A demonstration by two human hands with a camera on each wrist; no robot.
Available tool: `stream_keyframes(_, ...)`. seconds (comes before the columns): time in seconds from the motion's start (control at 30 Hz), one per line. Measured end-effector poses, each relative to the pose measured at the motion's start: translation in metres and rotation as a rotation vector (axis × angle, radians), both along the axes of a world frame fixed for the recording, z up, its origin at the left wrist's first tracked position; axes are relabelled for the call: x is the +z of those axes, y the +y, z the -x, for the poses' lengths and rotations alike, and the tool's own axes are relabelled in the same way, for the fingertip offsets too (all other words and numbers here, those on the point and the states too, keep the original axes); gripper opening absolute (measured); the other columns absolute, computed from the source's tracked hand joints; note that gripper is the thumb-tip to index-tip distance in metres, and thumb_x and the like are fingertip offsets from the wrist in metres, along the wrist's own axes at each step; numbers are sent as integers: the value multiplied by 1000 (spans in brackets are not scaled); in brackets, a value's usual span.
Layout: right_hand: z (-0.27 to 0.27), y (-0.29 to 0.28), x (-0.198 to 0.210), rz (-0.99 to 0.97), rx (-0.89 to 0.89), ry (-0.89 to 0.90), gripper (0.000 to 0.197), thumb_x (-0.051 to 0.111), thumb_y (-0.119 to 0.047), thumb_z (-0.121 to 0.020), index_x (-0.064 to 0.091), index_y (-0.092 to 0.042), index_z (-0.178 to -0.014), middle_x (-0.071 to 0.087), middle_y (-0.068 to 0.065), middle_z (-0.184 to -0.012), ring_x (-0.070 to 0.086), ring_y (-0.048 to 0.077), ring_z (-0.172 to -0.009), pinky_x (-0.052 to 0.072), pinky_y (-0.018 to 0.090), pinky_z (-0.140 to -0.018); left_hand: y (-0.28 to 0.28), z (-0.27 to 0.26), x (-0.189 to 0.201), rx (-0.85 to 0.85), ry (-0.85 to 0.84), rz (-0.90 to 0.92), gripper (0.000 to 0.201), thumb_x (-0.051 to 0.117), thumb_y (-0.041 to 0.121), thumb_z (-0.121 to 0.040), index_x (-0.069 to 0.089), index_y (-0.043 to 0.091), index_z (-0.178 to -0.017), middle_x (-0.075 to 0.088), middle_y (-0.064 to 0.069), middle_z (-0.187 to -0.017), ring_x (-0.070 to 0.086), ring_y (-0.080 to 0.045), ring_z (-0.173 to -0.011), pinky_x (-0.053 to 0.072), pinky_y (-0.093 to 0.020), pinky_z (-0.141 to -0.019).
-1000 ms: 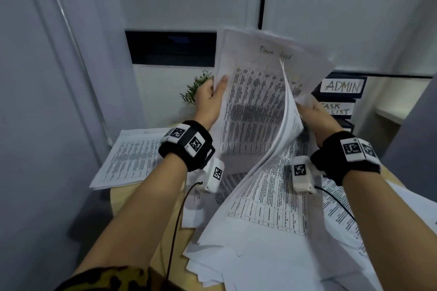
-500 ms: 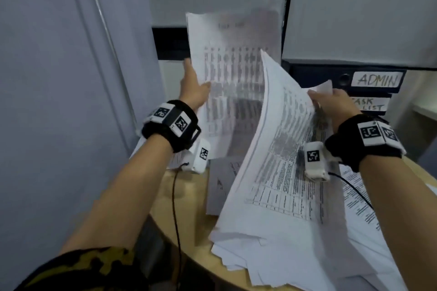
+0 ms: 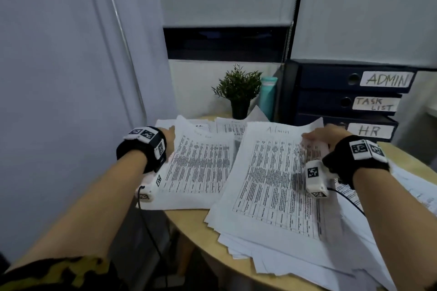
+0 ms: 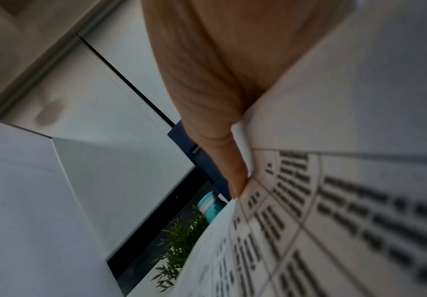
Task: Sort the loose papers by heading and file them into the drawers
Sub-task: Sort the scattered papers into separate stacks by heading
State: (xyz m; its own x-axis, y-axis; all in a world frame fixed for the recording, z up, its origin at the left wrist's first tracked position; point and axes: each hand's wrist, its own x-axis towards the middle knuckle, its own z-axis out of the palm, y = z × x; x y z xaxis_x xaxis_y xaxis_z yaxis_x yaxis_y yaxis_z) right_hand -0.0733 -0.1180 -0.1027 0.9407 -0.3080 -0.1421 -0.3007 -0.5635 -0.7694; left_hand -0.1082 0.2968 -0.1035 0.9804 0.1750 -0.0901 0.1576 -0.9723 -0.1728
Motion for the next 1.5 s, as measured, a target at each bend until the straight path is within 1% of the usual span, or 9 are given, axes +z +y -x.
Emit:
stream_keyframes(0.27, 31, 3, 25, -320, 46, -193, 18, 64, -18, -91, 65, -4, -103, 69, 17, -92, 68, 32, -81, 59, 46, -73, 0, 16, 27, -52, 145, -94, 114, 79, 65, -56, 36, 10, -145, 50, -14, -140, 55, -22, -115, 45, -36, -101)
stream_keyframes(0.43, 51, 30, 70, -593, 114, -498, 11, 56, -19, -97, 58, -11, -105, 60, -1, -80, 58, 10, -67, 49, 21, -47, -55, 36, 77, -194, 216, 694, 120, 42, 93, -53, 28, 22, -149, 19, -5, -158, 21, -29, -145, 12, -49, -119)
stream_keyframes(0.6, 45, 51, 121, -765, 44, -704, 20, 59, -21, -96, 51, -11, -111, 63, -6, -82, 61, 5, -69, 48, 12, -47, -100, 41, 85, -443, 147, 1355, 86, 71, 52, -68, 38, 16, -139, 64, -6, -121, 64, -23, -110, 51, -44, -96)
stream_keyframes(0.7, 43, 60, 146, -819, 14, -796, 14, 62, -18, -93, 56, -12, -104, 64, -5, -87, 64, 8, -76, 56, 23, -75, -109, 27, 92, -456, 2, 1608, 74, 76, 20, -69, 45, 9, -136, 71, -11, -106, 69, -26, -96, 55, -43, -90)
stream_keyframes(0.87, 39, 69, 164, -840, 111, -840, 5, 63, -17, -92, 60, -16, -96, 70, 2, -93, 71, 18, -87, 56, 44, -87, -115, 11, 109, -405, -218, 1642, 88, 80, 40, -71, 26, 28, -140, 61, -5, -122, 60, -25, -111, 49, -44, -91)
stream_keyframes(0.97, 37, 83, 171, -835, 161, -833, 9, 61, -20, -95, 54, -16, -98, 62, -8, -86, 64, 4, -74, 55, 21, -67, -112, -4, 112, -419, -286, 1603, 117, 90, 45, -53, 18, 29, -144, 61, -1, -125, 58, -15, -115, 46, -41, -98)
stream_keyframes(1.1, 34, 101, 171, -812, 197, -888, 38, 59, -20, -95, 48, -4, -127, 57, -12, -87, 57, -3, -74, 50, 10, -62, -106, -19, 105, -528, -261, 1607, 78, 84, 29, -60, 52, 11, -130, 66, -1, -120, 62, -12, -113, 43, -35, -106)
stream_keyframes(1.37, -11, 95, 126, -740, 210, -523, 10, 61, -14, -93, 60, -14, -83, 62, -9, -55, 55, 5, -51, 46, 19, -47, -78, -45, 73, -205, -644, 1650, 37, 66, 13, -89, 58, 0, -123, 65, -8, -112, 65, -18, -96, 51, -33, -93)
stream_keyframes(1.5, -32, 66, 56, -198, 192, 57, 53, 90, -34, -57, 70, -4, -96, 74, 9, -87, 70, 25, -86, 57, 40, -83, -56, -54, 45, -20, -724, 1667, 36, 65, 13, -90, 58, 0, -123, 63, -11, -119, 61, -23, -109, 46, -32, -98)
